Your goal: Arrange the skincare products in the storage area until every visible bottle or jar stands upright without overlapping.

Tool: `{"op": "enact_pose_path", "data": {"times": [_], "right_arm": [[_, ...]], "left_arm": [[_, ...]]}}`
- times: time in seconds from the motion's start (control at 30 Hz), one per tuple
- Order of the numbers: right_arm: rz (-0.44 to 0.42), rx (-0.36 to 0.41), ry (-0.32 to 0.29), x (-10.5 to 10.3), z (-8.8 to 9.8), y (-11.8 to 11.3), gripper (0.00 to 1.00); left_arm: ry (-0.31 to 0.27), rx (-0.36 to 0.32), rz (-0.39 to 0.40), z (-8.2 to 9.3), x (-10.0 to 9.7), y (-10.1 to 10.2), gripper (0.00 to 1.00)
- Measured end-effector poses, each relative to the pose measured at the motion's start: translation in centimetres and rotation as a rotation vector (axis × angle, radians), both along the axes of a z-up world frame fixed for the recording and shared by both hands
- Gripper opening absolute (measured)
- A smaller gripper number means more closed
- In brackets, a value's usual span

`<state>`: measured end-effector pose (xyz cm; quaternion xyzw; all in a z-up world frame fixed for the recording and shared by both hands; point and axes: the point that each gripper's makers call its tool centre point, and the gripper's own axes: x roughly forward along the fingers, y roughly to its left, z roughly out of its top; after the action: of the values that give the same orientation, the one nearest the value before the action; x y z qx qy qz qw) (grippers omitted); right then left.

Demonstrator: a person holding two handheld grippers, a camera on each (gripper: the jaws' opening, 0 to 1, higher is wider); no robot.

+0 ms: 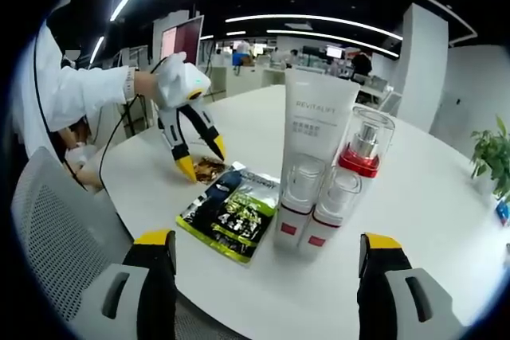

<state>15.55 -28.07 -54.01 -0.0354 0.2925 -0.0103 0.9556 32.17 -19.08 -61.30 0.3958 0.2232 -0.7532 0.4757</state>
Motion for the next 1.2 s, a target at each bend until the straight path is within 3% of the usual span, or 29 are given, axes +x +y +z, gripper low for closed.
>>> {"op": "enact_pose_path", "data": {"times": [0.17,0.5,0.77,0.97,1.1,1.2], "right_arm": [[0.004,-0.005,0.003,0.0,0.0,0.0,0.96],[0.012,-0.007,0.001,0.1,0.0,0.2,0.96],[0.015,-0.011,0.002,0.1,0.0,0.2,0.97],[0.008,-0.004,-0.015,0.2,0.3,0.2,0.99],[-0.008,-0.005,-0.027,0.3,0.4,-0.2,0.99],[-0.007,-0.004,-0.026,0.3,0.4,-0.1,0.99]], "left_arm": [[0.006,-0.021,0.018,0.8,0.6,0.2,0.46],[-0.048,-0.022,0.084,1.6,3.2,1.6,0.51],[-0.08,-0.037,0.185,2.0,7.2,2.9,0.55],[-0.085,-0.038,0.251,1.9,8.2,3.5,0.57],[-0.1,-0.032,0.314,1.8,10.6,3.9,0.58],[-0.102,-0.02,0.341,1.4,11.2,4.4,0.59]]}}
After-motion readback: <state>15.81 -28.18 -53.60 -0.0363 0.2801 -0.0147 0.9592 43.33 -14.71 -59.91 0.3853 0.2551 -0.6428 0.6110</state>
